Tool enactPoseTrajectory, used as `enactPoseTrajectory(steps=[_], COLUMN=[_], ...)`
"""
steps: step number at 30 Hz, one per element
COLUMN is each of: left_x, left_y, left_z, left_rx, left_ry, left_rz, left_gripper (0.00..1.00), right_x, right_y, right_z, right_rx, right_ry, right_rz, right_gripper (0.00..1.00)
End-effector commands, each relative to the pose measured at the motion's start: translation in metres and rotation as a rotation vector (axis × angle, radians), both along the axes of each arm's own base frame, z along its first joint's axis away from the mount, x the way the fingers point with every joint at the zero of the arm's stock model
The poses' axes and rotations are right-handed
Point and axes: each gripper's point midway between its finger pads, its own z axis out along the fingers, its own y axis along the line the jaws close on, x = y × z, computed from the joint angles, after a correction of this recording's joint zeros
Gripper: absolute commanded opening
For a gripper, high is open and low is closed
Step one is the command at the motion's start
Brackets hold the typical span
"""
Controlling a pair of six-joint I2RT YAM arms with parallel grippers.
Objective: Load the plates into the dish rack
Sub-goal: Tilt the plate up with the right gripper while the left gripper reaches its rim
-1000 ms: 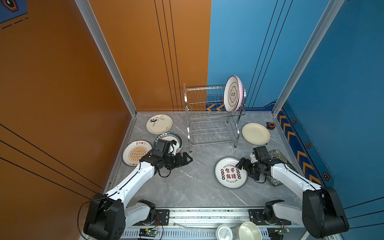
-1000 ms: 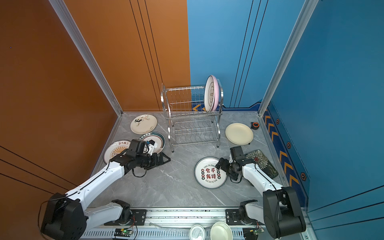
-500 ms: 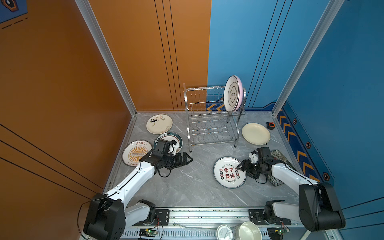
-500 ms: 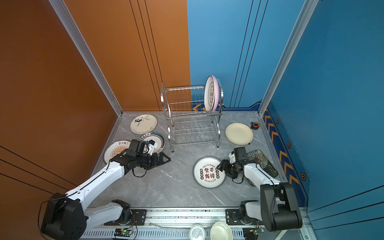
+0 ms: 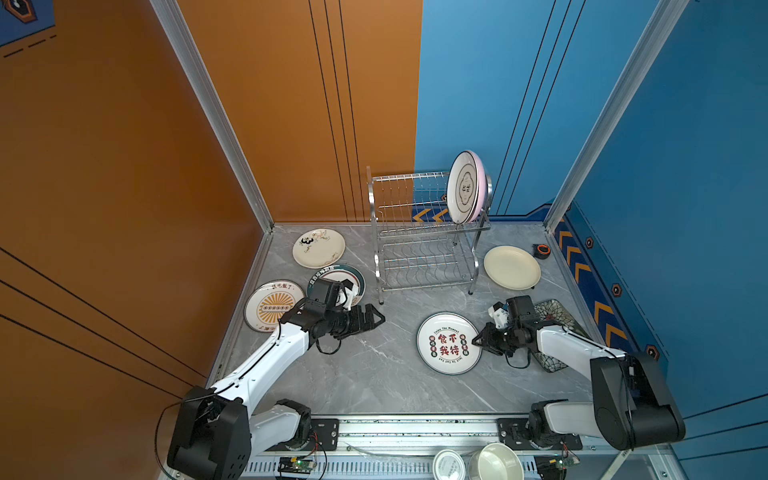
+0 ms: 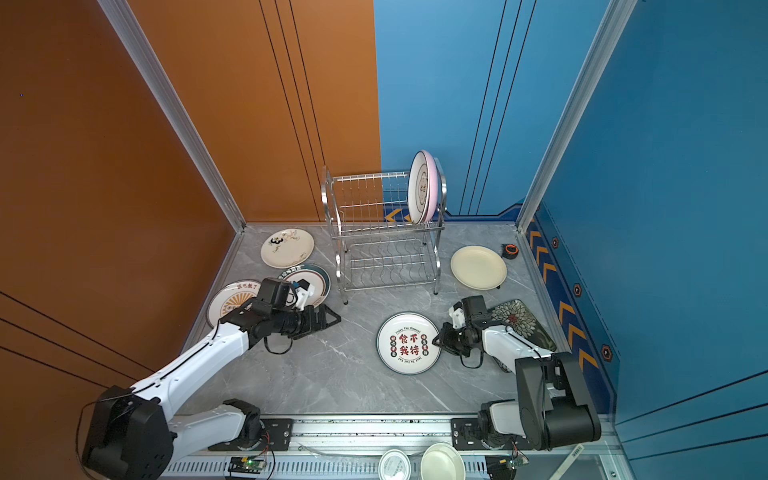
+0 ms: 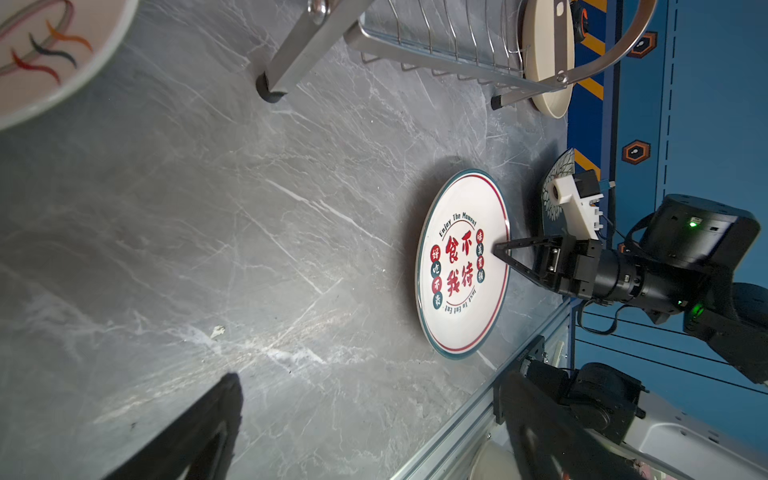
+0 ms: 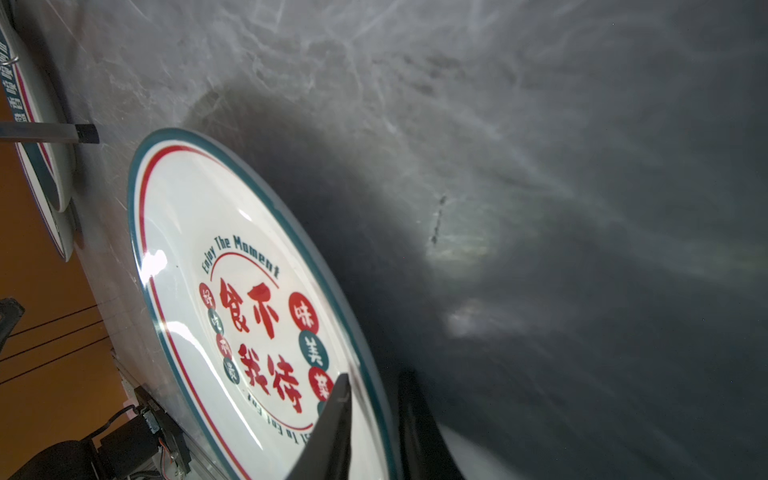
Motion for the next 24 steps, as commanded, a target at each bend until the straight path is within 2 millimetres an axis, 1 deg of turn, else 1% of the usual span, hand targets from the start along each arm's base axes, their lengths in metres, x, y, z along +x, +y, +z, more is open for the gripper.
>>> enactPoseTrajectory(steps=[1,4,7,10,12,16,24], left_x=[-0.001,-0.001,-0.001,-0.001,-0.001,-0.002,0.001], left_y=[-0.001,-0.001,-0.001,-0.002,-0.002,-0.005,-0.021], left_z=[0.007,0.007,0.007,0.007,0.007,0.008,0.015], left_rx=[-0.012,-0.013,-0.013,-0.014,-0.016,-0.029,-0.109], left_ry=[-0.01,-0.011,-0.012,-0.009,-0.009,-0.006,-0.023], left_rz=[-0.02,-0.019,-0.019,-0.021,-0.023,-0.035,-0.075], left_gripper=[0.98,0.98,0.98,0.98,0.98,0.98,0.98], right_x=[-0.022,-0.022,-0.022,-0.019,-0.015,-0.006,0.005], right_y=[-0.004,-0.002,0.0,0.004,0.008,0.017,0.032], right_z=[-0.02,-0.019,-0.018,-0.012,-0.005,0.016,0.055], right_rx=[-0.045,-0.038,-0.029,-0.007,0.022,0.079,0.162], right_ry=[0.084,0.082,0.076,0.053,0.03,-0.03,-0.122], right_rz=[0.019,0.03,0.039,0.044,0.045,0.043,0.04], right_gripper=[0.12,0.0,0.0,0.0,0.0,0.0,0.0])
